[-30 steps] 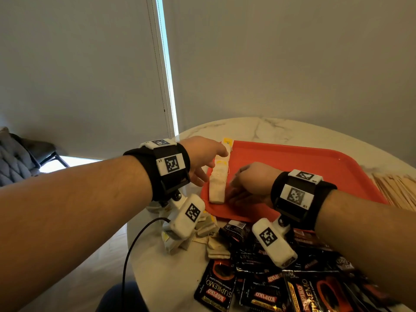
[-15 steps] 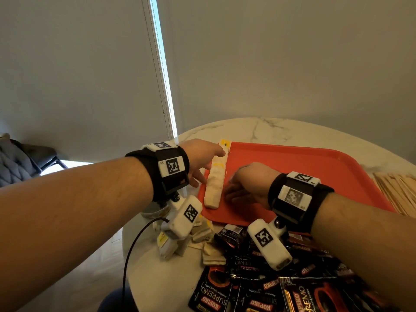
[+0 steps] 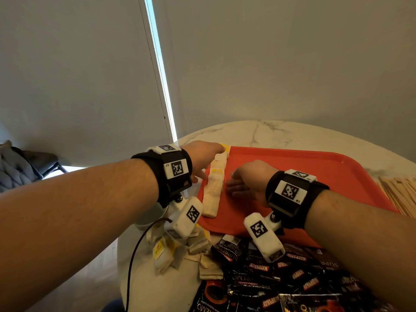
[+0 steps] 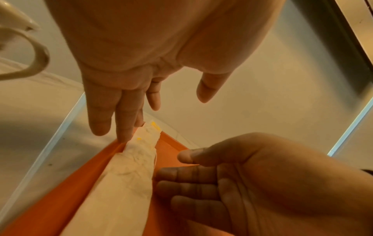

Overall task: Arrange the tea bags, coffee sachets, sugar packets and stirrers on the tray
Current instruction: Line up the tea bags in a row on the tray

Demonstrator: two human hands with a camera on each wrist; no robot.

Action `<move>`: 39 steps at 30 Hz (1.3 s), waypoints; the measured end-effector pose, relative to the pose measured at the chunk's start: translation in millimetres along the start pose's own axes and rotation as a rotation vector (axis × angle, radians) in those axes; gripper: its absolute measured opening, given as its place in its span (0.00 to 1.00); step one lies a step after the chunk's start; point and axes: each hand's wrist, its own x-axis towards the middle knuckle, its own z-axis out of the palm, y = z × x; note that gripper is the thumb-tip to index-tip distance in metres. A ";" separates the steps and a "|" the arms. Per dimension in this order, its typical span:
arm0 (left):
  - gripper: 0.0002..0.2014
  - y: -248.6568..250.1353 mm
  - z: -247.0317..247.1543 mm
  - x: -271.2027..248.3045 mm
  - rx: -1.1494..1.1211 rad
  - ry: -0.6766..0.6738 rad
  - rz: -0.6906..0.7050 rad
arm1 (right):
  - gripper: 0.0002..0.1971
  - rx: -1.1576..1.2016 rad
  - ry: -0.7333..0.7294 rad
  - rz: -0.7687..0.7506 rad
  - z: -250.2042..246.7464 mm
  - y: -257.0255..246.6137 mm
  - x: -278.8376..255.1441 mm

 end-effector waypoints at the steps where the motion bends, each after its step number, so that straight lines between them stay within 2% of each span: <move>1: 0.31 0.4 0.8 2.4 -0.001 0.000 -0.005 | 0.08 0.013 -0.007 0.005 -0.4 0.0 0.7; 7: 0.32 1.7 0.5 13.0 -0.027 0.012 -0.002 | 0.10 0.026 -0.054 -0.017 -2.3 4.8 8.6; 11: 0.30 1.8 -2.4 18.9 -0.034 0.041 0.009 | 0.12 0.027 -0.017 -0.039 -6.6 -2.7 18.3; 16: 0.32 11.9 -3.5 25.2 -0.016 0.040 0.019 | 0.08 0.118 0.025 -0.040 -7.4 -14.0 29.0; 23: 0.29 28.4 -0.4 29.6 -0.016 0.009 0.031 | 0.15 0.141 0.006 -0.019 -5.5 -26.4 43.5; 31: 0.34 30.7 3.1 49.6 0.023 -0.018 0.016 | 0.13 0.119 0.014 0.031 -8.0 -32.3 52.4; 35: 0.33 33.1 2.2 56.8 0.056 0.008 0.046 | 0.13 0.150 0.046 -0.008 -11.2 -33.0 60.8; 39: 0.34 36.8 -2.7 68.4 0.042 0.043 0.077 | 0.04 0.206 0.099 -0.026 -14.5 -39.1 72.6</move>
